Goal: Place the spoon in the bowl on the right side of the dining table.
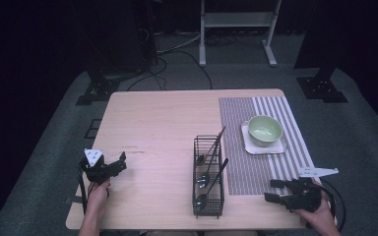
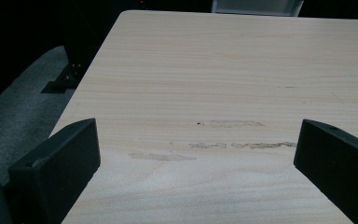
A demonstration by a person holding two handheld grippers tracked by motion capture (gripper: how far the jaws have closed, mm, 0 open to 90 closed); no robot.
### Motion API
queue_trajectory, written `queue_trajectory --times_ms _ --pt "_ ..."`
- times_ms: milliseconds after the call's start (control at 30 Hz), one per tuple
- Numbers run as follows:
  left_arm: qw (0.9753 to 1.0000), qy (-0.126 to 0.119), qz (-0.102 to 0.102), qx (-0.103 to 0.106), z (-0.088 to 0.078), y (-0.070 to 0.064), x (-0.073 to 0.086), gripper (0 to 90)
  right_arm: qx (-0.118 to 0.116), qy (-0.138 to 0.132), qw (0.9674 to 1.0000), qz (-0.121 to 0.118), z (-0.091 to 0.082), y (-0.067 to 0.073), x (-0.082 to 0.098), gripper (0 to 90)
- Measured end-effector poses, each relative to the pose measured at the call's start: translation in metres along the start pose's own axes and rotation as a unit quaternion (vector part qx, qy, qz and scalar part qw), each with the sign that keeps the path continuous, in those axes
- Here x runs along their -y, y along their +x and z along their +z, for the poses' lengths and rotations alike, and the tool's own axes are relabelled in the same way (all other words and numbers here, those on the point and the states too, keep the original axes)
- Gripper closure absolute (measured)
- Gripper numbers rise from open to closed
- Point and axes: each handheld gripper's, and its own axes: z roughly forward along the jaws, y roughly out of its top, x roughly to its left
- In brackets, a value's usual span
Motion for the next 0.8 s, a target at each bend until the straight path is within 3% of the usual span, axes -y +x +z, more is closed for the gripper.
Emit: queue_trajectory --times_ms 67,167,200,367,533,800 --pt "1.0000 -0.003 -0.002 0.001 0.000 0.000 0.000 0.0 -0.019 -0.001 0.9998 0.007 0.003 0.001 -0.002 19.3" --pt "1.0000 -0.003 -0.004 0.002 0.000 0.001 0.000 0.0 -0.022 0.005 0.9997 0.004 0.007 0.005 -0.007 19.3" --pt "1.0000 -0.004 -0.005 0.003 -0.001 0.001 0.000 0.0 -0.034 0.001 0.9994 0.006 0.009 0.008 -0.011 19.3" --pt "1.0000 -0.005 -0.004 0.007 -0.001 0.001 0.001 0.0 -0.044 0.001 0.9990 0.010 0.013 0.013 -0.022 19.3" --pt "1.0000 -0.002 -0.001 0.008 -0.001 0.001 0.000 0.0 -0.045 0.004 0.9990 0.000 0.021 0.017 -0.036 19.3" --pt "1.0000 -0.001 0.002 0.007 -0.001 0.000 0.000 0.0 -0.068 0.009 0.9976 -0.014 0.041 0.031 -0.060 19.3"
